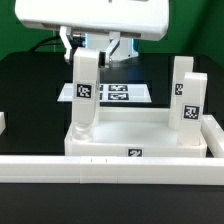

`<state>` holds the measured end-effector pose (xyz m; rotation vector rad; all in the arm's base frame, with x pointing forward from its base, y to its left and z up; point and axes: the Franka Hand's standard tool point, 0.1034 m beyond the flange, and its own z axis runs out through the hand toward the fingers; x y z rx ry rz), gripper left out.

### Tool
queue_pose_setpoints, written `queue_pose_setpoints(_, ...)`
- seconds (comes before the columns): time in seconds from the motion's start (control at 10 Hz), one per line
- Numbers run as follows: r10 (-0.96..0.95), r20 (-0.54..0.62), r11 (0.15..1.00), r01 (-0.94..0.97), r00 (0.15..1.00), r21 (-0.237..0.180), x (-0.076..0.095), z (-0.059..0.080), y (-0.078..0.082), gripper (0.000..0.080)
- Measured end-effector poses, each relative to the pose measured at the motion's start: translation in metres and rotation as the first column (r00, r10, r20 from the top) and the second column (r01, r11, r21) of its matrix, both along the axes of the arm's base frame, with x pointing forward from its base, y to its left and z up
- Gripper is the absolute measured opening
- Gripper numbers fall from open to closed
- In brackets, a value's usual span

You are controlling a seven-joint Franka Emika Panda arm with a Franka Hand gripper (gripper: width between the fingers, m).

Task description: Assemble desk

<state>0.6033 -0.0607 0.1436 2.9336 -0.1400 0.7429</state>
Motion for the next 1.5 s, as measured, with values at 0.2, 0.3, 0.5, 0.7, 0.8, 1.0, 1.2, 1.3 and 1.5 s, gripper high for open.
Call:
queue_pose_setpoints(0.2,-0.001,-0.007,1.0,0.001,1.0,-0.002,-0.001,-0.004,-0.001,0.0291)
queue_pose_setpoints(0.3,-0.001,-0.011,1.0,0.001,1.0,-0.004,-0.002,-0.006,-0.001,0.0291)
queue_pose_setpoints(0.5,-0.001,-0.016,1.0,0.001,1.0,-0.005,-0.003,-0.009,-0.002,0.0291)
queue_pose_setpoints(0.7,0.0,-0.02,1.0,0.0,1.0,-0.007,-0.004,-0.012,-0.001,0.0291)
queue_pose_setpoints(0.8,0.001,-0.025,1.0,-0.001,1.0,-0.008,-0.005,-0.015,-0.001,0.0291)
queue_pose_setpoints(1.0,0.002,-0.026,1.0,-0.003,1.0,-0.016,-0.006,-0.021,-0.001,0.0291)
queue_pose_setpoints(1.2,0.004,-0.025,1.0,-0.005,1.0,-0.022,-0.006,-0.024,-0.001,0.0291)
queue_pose_setpoints(1.3,0.006,-0.011,1.0,-0.006,1.0,-0.029,-0.006,-0.024,-0.001,0.0291)
queue_pose_setpoints(1.5,0.006,0.024,0.999,-0.005,1.0,-0.051,-0.007,-0.024,-0.004,0.0291)
